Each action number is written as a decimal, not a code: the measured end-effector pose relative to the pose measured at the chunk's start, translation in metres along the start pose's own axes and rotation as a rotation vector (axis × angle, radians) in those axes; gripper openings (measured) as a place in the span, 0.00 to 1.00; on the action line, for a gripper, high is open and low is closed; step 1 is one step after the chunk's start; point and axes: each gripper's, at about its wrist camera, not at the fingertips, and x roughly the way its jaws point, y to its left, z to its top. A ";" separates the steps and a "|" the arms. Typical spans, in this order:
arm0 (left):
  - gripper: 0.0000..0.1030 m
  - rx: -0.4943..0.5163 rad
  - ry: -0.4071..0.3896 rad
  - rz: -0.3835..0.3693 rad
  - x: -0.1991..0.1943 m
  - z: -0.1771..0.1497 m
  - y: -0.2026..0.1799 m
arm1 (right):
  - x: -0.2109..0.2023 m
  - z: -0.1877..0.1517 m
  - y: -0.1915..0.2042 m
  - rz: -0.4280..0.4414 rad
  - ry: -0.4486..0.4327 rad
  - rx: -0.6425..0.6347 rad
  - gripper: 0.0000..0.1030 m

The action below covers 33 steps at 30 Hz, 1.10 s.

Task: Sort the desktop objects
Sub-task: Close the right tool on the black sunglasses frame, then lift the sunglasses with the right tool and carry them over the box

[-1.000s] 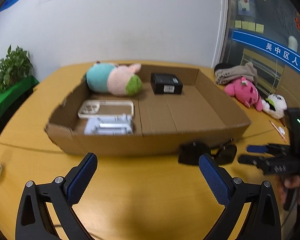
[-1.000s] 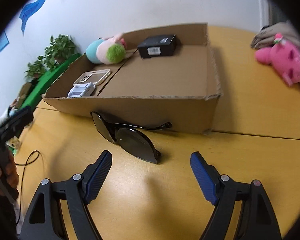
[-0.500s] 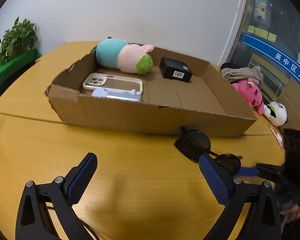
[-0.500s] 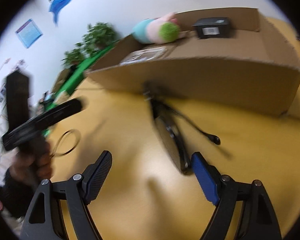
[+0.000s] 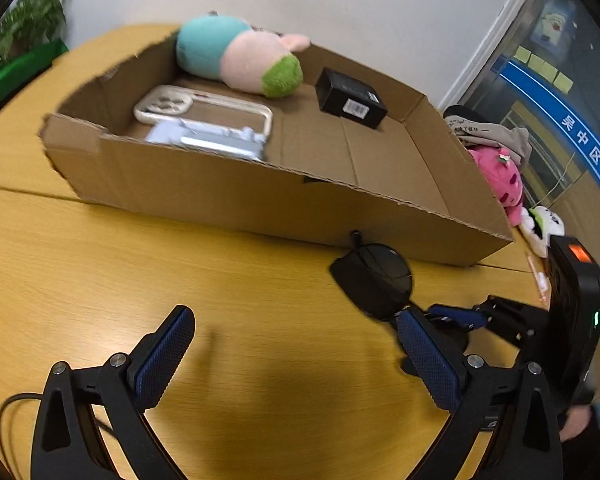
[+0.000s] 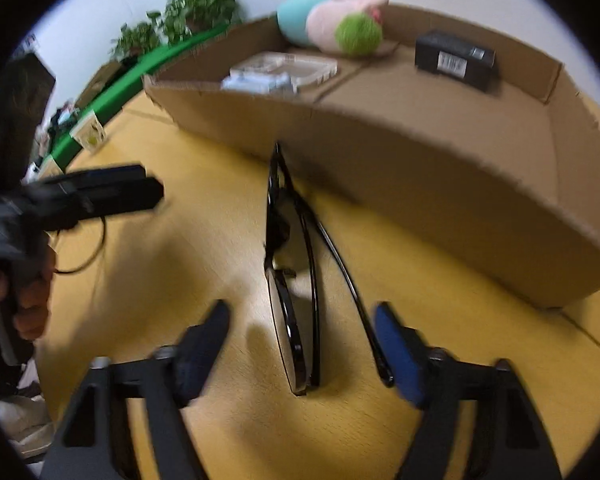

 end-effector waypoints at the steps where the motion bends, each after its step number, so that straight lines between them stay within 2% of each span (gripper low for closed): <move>1: 1.00 -0.007 0.009 -0.014 0.003 0.001 -0.001 | 0.000 -0.003 0.001 0.003 0.001 0.007 0.51; 2: 1.00 -0.012 0.016 -0.027 0.007 0.001 -0.005 | -0.003 -0.008 0.003 0.015 -0.007 0.026 0.34; 3: 1.00 -0.012 0.020 -0.038 0.010 0.001 -0.008 | -0.003 -0.011 0.003 0.028 -0.006 0.051 0.26; 7: 1.00 -0.002 0.066 -0.057 0.029 -0.001 -0.026 | -0.006 -0.026 0.023 -0.057 -0.024 0.042 0.24; 9: 1.00 -0.003 0.095 -0.062 0.039 -0.002 -0.032 | -0.007 -0.034 0.030 -0.070 -0.041 0.062 0.23; 11: 0.97 -0.001 0.129 -0.071 0.048 -0.005 -0.040 | -0.008 -0.042 0.037 -0.094 -0.065 0.077 0.23; 12: 0.94 0.016 0.116 -0.063 0.047 -0.006 -0.045 | -0.009 -0.046 0.038 -0.103 -0.075 0.083 0.23; 13: 0.87 0.031 0.117 -0.060 0.048 -0.007 -0.048 | -0.009 -0.050 0.041 -0.114 -0.087 0.093 0.23; 14: 0.84 0.043 0.115 -0.054 0.047 -0.008 -0.051 | -0.010 -0.055 0.042 -0.127 -0.096 0.096 0.23; 16: 0.60 0.041 0.114 -0.041 0.045 -0.010 -0.053 | -0.010 -0.061 0.048 -0.148 -0.107 0.095 0.23; 18: 0.47 0.031 0.120 -0.048 0.045 -0.011 -0.050 | -0.011 -0.067 0.056 -0.156 -0.120 0.090 0.22; 22: 0.32 0.028 0.106 -0.056 0.040 -0.014 -0.051 | -0.015 -0.072 0.065 -0.167 -0.147 0.086 0.21; 28: 0.28 0.088 0.032 -0.065 0.009 -0.004 -0.068 | -0.037 -0.061 0.075 -0.192 -0.209 0.094 0.21; 33: 0.27 0.130 -0.016 -0.066 -0.012 0.022 -0.091 | -0.060 -0.044 0.073 -0.202 -0.258 0.128 0.21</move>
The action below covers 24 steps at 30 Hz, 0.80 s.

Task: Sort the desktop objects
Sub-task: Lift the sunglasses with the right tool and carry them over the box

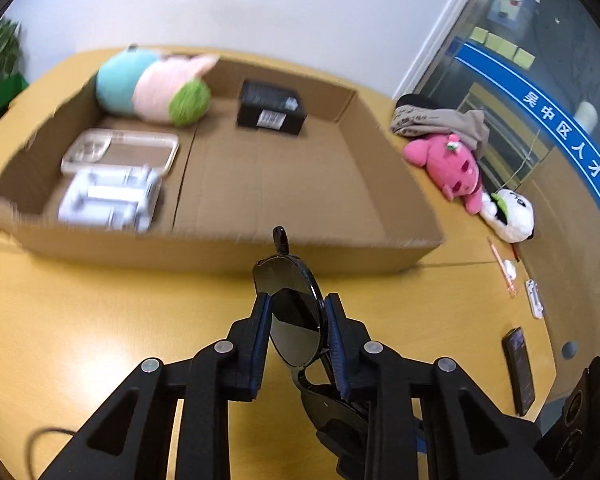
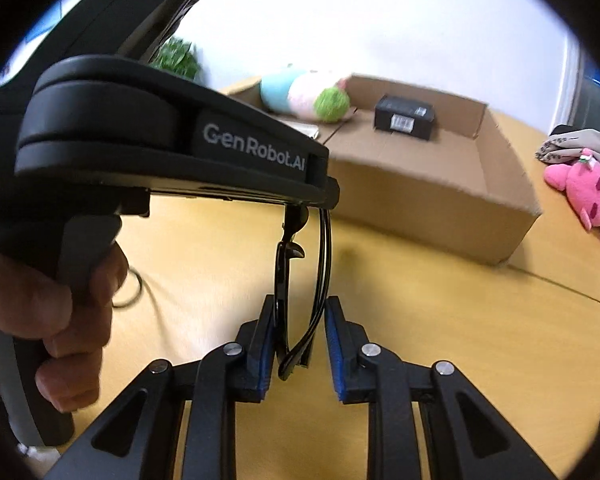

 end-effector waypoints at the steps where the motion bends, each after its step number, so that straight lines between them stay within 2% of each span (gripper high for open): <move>1: 0.26 0.016 -0.006 -0.003 -0.003 0.008 -0.005 | -0.006 0.009 -0.004 0.001 -0.015 0.016 0.21; 8: 0.25 0.105 -0.033 -0.010 -0.015 0.075 -0.041 | -0.030 0.064 -0.039 0.000 -0.109 0.103 0.21; 13: 0.21 0.160 -0.024 -0.003 -0.007 0.127 -0.059 | -0.034 0.106 -0.064 -0.017 -0.145 0.141 0.21; 17: 0.18 0.161 0.030 -0.001 0.026 0.167 -0.064 | -0.024 0.135 -0.090 -0.039 -0.153 0.189 0.20; 24: 0.15 0.152 0.163 0.022 0.103 0.200 -0.055 | 0.035 0.152 -0.128 -0.038 -0.079 0.295 0.20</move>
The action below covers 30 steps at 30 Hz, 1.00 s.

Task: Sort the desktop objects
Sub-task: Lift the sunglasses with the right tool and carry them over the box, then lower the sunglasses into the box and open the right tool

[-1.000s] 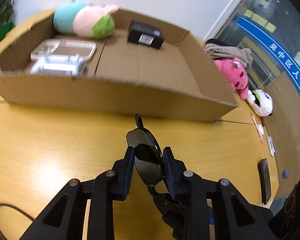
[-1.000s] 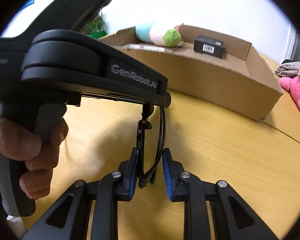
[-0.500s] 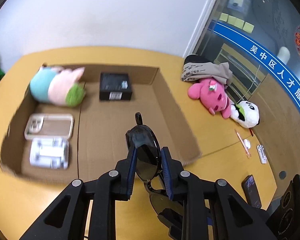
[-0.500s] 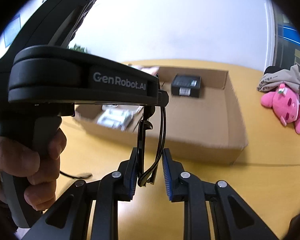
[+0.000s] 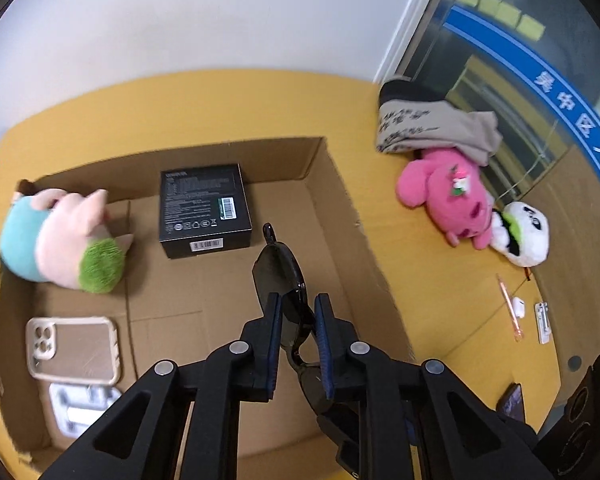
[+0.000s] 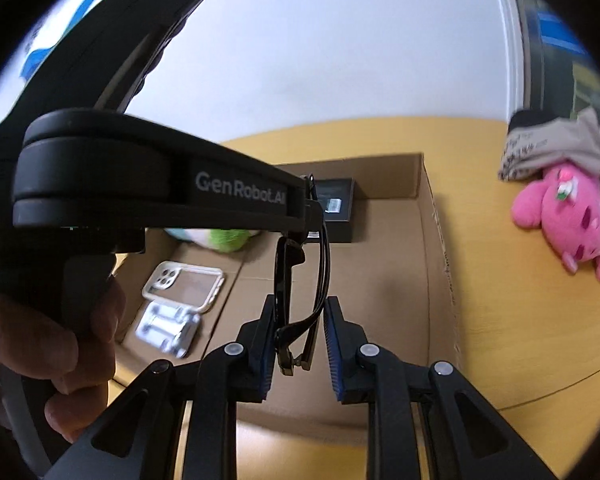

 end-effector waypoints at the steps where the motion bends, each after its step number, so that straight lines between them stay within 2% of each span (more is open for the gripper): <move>1: 0.15 0.000 0.021 0.003 0.012 0.005 0.002 | 0.006 0.000 -0.002 -0.002 0.012 0.012 0.20; 5: 0.13 -0.005 0.091 0.003 0.050 0.014 0.007 | 0.045 0.006 -0.019 -0.024 0.091 0.058 0.20; 11: 0.13 -0.019 0.197 0.015 0.098 0.011 0.007 | 0.080 -0.011 -0.040 -0.049 0.206 0.123 0.20; 14: 0.14 -0.015 0.202 0.018 0.103 0.008 0.002 | 0.085 -0.021 -0.045 -0.069 0.226 0.139 0.20; 20: 0.15 -0.015 0.201 0.018 0.101 0.003 0.008 | 0.083 -0.029 -0.029 -0.092 0.225 0.112 0.20; 23: 0.27 -0.003 0.207 0.066 0.101 -0.003 0.014 | 0.087 -0.024 -0.037 -0.111 0.203 0.125 0.30; 24: 0.33 -0.002 0.181 0.062 0.094 -0.007 0.016 | 0.082 -0.024 -0.037 -0.111 0.190 0.130 0.42; 25: 0.41 0.003 0.145 0.046 0.083 -0.010 0.018 | 0.079 -0.026 -0.034 -0.113 0.181 0.124 0.50; 26: 0.48 0.013 0.106 0.043 0.072 -0.013 0.019 | 0.074 -0.028 -0.026 -0.099 0.171 0.095 0.53; 28: 0.83 0.055 -0.051 0.085 0.028 -0.024 0.022 | 0.060 -0.033 -0.011 -0.119 0.137 0.024 0.69; 30: 0.97 0.094 -0.203 0.148 -0.016 -0.040 0.027 | 0.035 -0.042 0.008 -0.144 0.050 -0.060 0.83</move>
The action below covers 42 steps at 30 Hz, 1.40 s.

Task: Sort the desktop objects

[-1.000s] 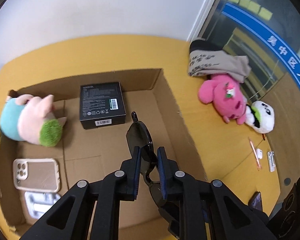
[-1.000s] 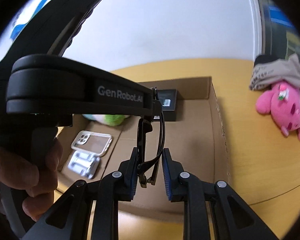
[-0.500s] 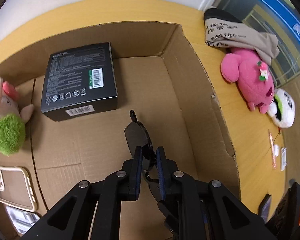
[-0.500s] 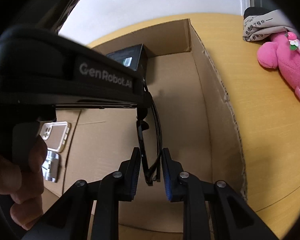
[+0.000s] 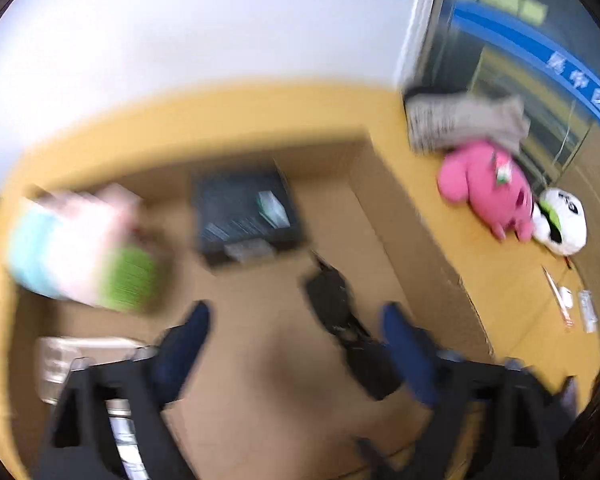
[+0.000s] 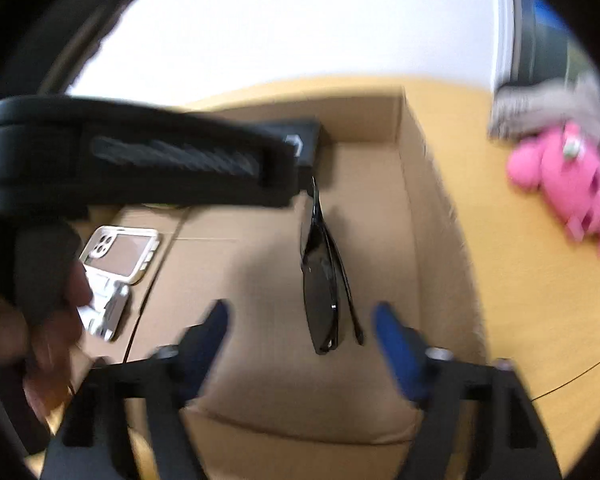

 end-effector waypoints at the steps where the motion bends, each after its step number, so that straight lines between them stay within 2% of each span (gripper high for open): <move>1: 1.00 0.015 -0.073 0.031 -0.024 -0.007 0.006 | -0.013 -0.004 0.006 -0.004 -0.044 -0.020 0.83; 2: 1.00 0.025 -0.147 0.060 -0.051 -0.019 0.015 | -0.026 -0.010 0.012 0.017 -0.091 -0.035 0.84; 4: 1.00 0.013 -0.220 0.086 -0.082 -0.039 0.033 | -0.052 -0.025 0.024 0.029 -0.183 -0.061 0.84; 5: 1.00 -0.013 -0.250 0.103 -0.098 -0.057 0.047 | -0.057 -0.029 0.026 0.027 -0.210 -0.066 0.85; 8: 1.00 -0.111 -0.291 0.107 -0.115 -0.102 0.085 | -0.050 -0.035 0.019 0.025 -0.270 -0.065 0.85; 11: 1.00 -0.183 -0.279 0.143 -0.102 -0.140 0.110 | -0.040 -0.050 0.023 -0.009 -0.285 -0.039 0.86; 15: 1.00 -0.165 -0.249 0.166 -0.075 -0.168 0.107 | -0.018 -0.063 0.028 -0.049 -0.297 -0.073 0.87; 17: 1.00 -0.116 -0.237 0.196 -0.059 -0.174 0.096 | -0.021 -0.068 0.028 -0.057 -0.331 -0.071 0.88; 19: 0.99 -0.068 -0.321 0.238 -0.060 -0.180 0.084 | -0.020 -0.070 0.028 -0.060 -0.338 -0.074 0.90; 21: 1.00 -0.083 -0.353 0.220 -0.059 -0.183 0.085 | -0.018 -0.069 0.026 -0.051 -0.336 -0.073 0.91; 30: 1.00 -0.086 -0.351 0.219 -0.059 -0.182 0.086 | -0.014 -0.070 0.024 -0.054 -0.329 -0.072 0.99; 42: 1.00 -0.090 -0.351 0.223 -0.061 -0.185 0.087 | -0.014 -0.069 0.024 -0.053 -0.329 -0.073 0.99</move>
